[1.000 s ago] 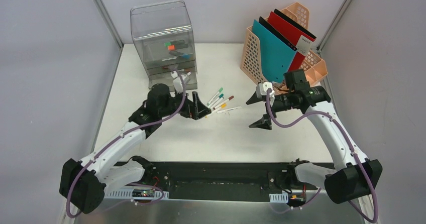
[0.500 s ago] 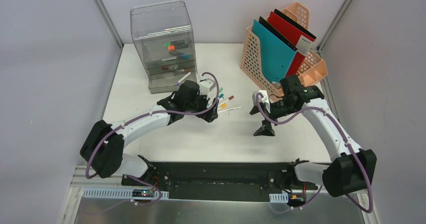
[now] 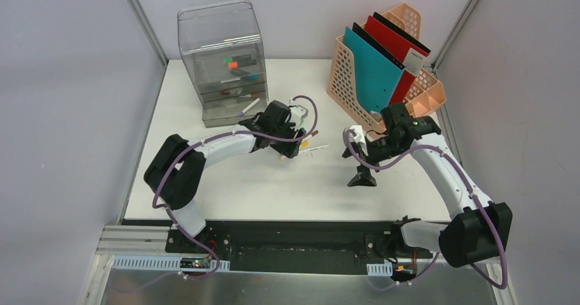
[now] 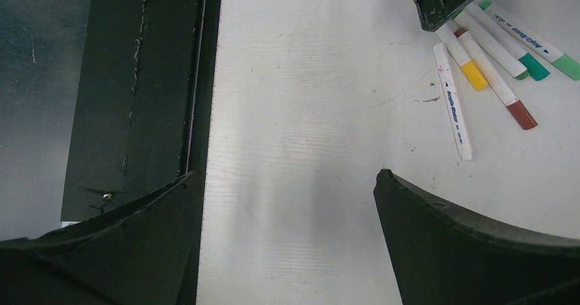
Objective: Organize the desk
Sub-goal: Pick up the stationery from the center of the board.
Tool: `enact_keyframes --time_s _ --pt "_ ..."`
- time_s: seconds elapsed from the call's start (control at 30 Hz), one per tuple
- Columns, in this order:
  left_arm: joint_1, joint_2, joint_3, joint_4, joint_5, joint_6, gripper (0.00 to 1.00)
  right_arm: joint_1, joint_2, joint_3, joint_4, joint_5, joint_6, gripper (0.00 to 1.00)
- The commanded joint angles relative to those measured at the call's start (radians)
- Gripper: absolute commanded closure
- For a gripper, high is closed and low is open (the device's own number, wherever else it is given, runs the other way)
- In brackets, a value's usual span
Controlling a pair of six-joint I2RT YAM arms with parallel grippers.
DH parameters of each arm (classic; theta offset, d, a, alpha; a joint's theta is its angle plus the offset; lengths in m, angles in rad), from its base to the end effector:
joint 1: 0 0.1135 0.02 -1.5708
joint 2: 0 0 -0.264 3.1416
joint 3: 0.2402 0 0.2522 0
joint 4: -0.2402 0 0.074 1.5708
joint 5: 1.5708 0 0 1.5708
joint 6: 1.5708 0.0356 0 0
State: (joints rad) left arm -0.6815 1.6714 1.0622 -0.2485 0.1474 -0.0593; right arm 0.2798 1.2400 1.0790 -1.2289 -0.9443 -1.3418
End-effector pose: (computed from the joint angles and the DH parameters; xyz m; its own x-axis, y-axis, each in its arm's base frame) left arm 0.2710 -0.2266 0.2026 -0.6277 0.4337 -0.6464 0.6617 0.7347 -0.1497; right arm 0.1869 0.0837 0.2898 0.0795 -0.5713 -0.8169 -0.9893 -0.1458 0.0057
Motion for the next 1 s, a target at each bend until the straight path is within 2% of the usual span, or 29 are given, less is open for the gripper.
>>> enact_keyframes --time_s 0.0,0.2,0.27,0.43,0.6,0.97 --pt "-0.009 0.055 0.069 -0.054 -0.034 0.023 0.41 -0.004 -0.011 0.027 -0.006 -0.01 -0.039 0.01" --pt "-0.01 0.106 0.096 -0.073 -0.069 0.02 0.5 -0.004 -0.01 0.027 -0.006 -0.006 -0.04 0.01" --pt "-0.01 0.121 0.109 -0.083 -0.072 0.019 0.58 -0.003 -0.01 0.026 -0.006 -0.006 -0.04 0.01" --pt "-0.015 0.144 0.122 -0.101 -0.079 0.018 0.66 -0.003 -0.006 0.025 -0.006 -0.006 -0.04 0.01" --pt "-0.024 0.15 0.119 -0.107 -0.096 0.014 0.66 -0.004 -0.004 0.025 -0.007 -0.009 -0.042 0.01" --pt "-0.057 0.087 0.099 -0.114 -0.129 0.013 0.56 -0.004 0.003 0.023 -0.01 -0.014 -0.043 0.01"
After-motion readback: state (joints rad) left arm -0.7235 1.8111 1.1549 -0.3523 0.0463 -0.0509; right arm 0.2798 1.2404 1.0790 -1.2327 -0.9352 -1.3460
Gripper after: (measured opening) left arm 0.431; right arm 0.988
